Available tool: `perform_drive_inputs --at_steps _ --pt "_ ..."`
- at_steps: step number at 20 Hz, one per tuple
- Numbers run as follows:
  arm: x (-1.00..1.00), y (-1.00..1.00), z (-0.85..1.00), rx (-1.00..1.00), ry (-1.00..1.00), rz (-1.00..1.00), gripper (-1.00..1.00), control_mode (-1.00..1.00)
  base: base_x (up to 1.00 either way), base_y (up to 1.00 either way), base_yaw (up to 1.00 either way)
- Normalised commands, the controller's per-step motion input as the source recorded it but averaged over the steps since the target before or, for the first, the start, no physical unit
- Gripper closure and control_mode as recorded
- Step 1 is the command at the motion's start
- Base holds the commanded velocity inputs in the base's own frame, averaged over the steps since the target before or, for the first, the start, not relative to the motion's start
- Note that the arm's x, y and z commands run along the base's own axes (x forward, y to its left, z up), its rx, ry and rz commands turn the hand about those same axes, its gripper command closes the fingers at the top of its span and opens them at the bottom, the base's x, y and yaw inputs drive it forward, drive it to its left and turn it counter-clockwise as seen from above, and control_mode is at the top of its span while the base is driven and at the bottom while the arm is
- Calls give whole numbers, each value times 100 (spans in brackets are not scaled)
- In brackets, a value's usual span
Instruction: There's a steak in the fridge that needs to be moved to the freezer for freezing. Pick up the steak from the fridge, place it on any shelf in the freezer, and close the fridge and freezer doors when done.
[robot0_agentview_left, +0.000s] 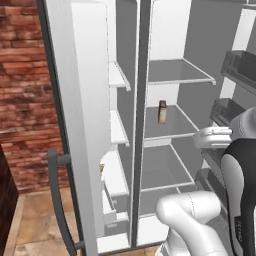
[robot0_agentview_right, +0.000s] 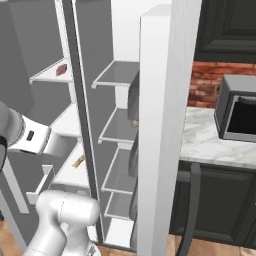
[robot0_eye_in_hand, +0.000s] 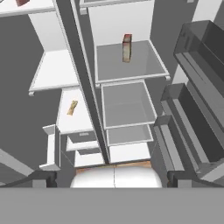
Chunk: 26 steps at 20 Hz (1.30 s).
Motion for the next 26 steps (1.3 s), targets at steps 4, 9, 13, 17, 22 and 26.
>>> perform_drive_inputs --at_steps 4,9,13,17,22,26 --pt "0 0 0 0 0 0 -100 100 -73 15 0" --pt "0 0 0 0 0 0 -100 100 -19 25 0" --pt "0 0 0 0 0 0 -100 100 -21 12 0" --pt "0 0 0 0 0 0 -100 100 -15 5 0" --pt "0 0 0 0 0 0 -100 100 -69 4 0" --pt "0 0 0 0 0 0 -100 100 -47 11 0"
